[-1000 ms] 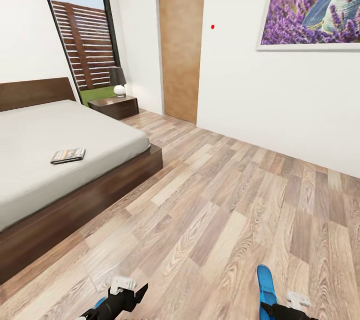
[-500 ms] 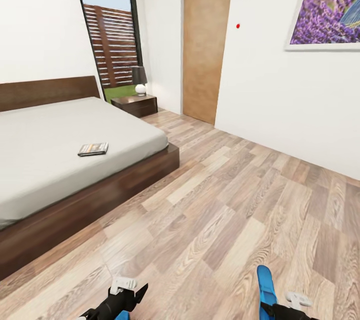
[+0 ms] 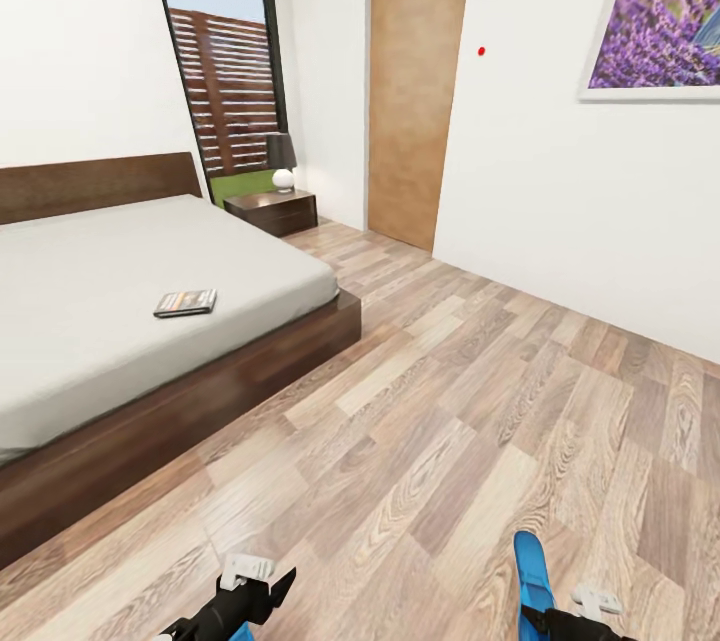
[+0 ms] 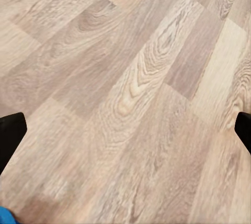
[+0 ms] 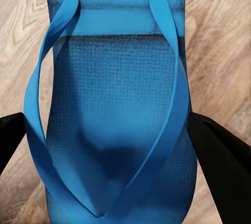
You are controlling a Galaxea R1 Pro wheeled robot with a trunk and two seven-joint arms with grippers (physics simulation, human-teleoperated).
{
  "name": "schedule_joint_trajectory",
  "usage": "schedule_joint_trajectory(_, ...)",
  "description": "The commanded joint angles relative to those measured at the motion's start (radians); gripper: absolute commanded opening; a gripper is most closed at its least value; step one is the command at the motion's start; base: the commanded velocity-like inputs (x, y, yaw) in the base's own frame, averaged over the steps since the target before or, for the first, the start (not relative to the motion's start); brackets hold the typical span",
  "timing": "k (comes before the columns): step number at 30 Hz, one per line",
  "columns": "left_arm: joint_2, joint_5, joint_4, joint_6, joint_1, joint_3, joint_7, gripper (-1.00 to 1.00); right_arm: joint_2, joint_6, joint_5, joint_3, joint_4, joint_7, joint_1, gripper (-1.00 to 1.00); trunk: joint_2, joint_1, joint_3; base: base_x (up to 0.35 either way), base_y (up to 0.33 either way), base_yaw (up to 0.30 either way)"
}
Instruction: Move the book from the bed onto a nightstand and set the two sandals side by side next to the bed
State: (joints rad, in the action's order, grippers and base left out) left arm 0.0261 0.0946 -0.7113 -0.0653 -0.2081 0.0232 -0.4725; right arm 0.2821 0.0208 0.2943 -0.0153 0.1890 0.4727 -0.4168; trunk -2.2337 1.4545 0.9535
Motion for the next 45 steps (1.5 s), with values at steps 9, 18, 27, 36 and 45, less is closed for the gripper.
schedule_joint_trajectory(9, 0.0, 0.008, 0.001, 0.001, -0.001, 0.001, -0.006, 1.0, 0.0, 0.002, 0.005, -0.002, 0.0, 0.004, 0.0, -1.0, 0.0, 0.0, 0.001, 0.14, 0.0, 0.001)
schedule_joint_trajectory(18, 0.0, 0.008, 0.001, 0.001, -0.001, 0.001, -0.006, 1.0, 0.0, 0.002, 0.005, -0.002, 0.0, 0.005, 0.0, -1.0, 0.0, 0.0, 0.001, 0.013, 0.0, 0.199)
schedule_joint_trajectory(27, 0.0, 0.008, 0.001, 0.001, -0.001, 0.001, -0.006, 1.0, 0.0, 0.002, 0.005, -0.002, 0.0, 0.004, 0.0, -1.0, 0.0, 0.0, 0.001, 0.0, 0.0, 0.285)
schedule_joint_trajectory(36, 0.0, 0.008, 0.001, 0.001, -0.001, 0.001, -0.006, 1.0, 0.0, 0.002, 0.005, -0.002, 0.0, 0.004, 0.0, -1.0, 0.0, 0.0, 0.001, 0.0, 0.0, 0.276)
schedule_joint_trajectory(45, 0.0, 0.008, 0.0, 0.001, -0.001, 0.001, -0.006, 1.0, 0.0, 0.002, 0.005, -0.002, 0.0, 0.004, 0.0, -1.0, 0.0, 0.0, 0.001, 0.0, 0.0, 0.272)
